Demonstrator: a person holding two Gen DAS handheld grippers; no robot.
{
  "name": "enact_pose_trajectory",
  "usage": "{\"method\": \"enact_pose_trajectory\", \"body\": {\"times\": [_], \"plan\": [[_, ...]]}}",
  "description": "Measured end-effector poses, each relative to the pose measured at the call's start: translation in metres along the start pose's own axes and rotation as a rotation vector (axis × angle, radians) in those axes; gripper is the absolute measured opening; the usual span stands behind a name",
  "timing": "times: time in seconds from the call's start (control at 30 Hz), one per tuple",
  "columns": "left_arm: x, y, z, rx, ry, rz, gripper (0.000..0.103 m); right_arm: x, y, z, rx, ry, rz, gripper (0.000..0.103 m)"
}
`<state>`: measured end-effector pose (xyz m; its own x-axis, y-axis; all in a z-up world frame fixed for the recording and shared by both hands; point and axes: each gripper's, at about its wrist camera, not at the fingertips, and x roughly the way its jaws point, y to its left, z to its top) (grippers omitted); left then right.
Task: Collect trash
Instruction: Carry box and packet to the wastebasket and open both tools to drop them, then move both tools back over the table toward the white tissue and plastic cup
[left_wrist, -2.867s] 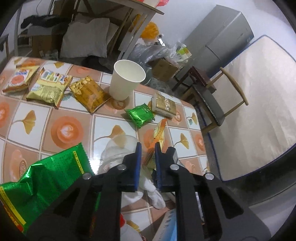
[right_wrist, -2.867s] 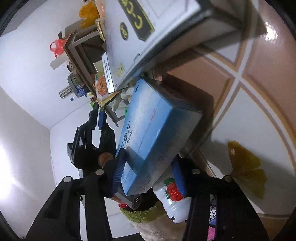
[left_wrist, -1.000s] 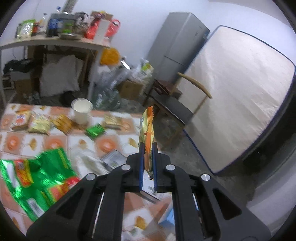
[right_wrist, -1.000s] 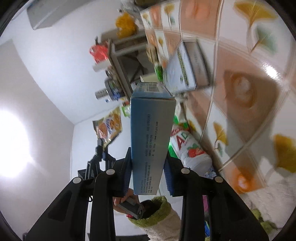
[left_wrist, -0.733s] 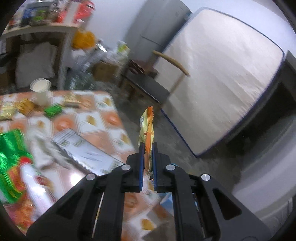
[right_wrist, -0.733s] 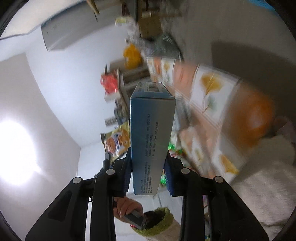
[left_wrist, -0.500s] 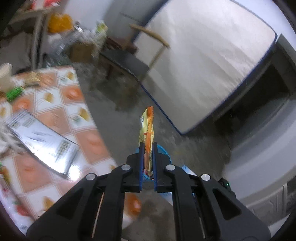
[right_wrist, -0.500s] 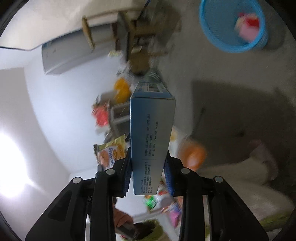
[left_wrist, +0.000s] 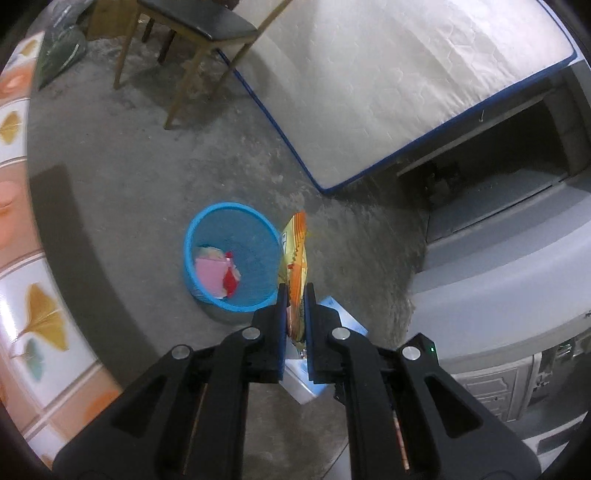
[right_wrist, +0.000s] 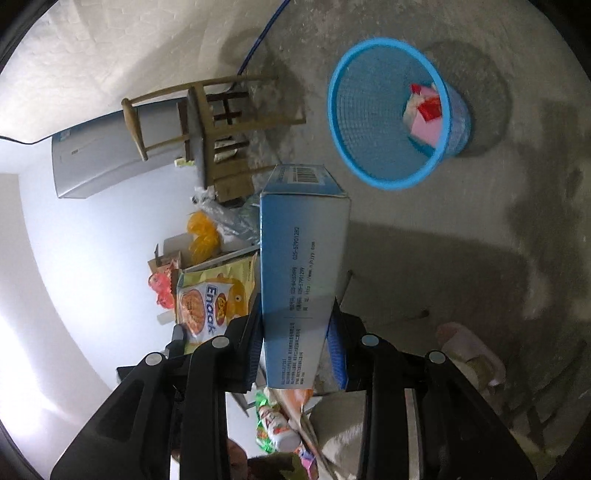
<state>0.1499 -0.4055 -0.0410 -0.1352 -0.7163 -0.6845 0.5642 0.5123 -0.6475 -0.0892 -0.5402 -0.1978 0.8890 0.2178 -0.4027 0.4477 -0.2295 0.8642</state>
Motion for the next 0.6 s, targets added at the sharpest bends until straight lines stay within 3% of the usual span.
{"method": "enact_pose_trajectory", "body": {"times": [0.07,0.13,0.17,0.23,0.3,0.37,0.47,0.6], "plan": [[0.015,-0.008,0.010,0.003,-0.025,0.028,0.010,0.005,0.010,0.021,-0.029,-0.018,-0.028,0.032],[0.036,-0.011,0.023,-0.004,-0.069,0.066,0.039,0.013,0.010,0.048,-0.027,-0.043,-0.047,0.034],[0.048,-0.011,0.028,-0.014,-0.073,0.091,0.068,0.022,0.007,0.066,-0.023,-0.050,-0.054,0.044],[0.066,-0.002,0.032,-0.035,-0.080,0.150,0.071,0.031,-0.007,0.087,-0.025,-0.073,-0.104,0.056],[0.075,0.016,0.024,-0.084,-0.061,0.193,0.071,0.032,-0.034,0.097,0.048,-0.114,-0.180,0.056],[0.073,0.031,0.010,-0.118,-0.039,0.162,0.071,0.032,-0.067,0.093,0.121,-0.095,-0.146,0.056],[0.059,0.047,-0.004,-0.105,-0.052,0.193,0.071,0.029,-0.099,0.081,0.133,-0.077,-0.205,0.056],[0.033,0.060,-0.016,-0.115,-0.079,0.208,0.071,0.018,-0.125,0.067,0.167,-0.069,-0.178,0.056]]}}
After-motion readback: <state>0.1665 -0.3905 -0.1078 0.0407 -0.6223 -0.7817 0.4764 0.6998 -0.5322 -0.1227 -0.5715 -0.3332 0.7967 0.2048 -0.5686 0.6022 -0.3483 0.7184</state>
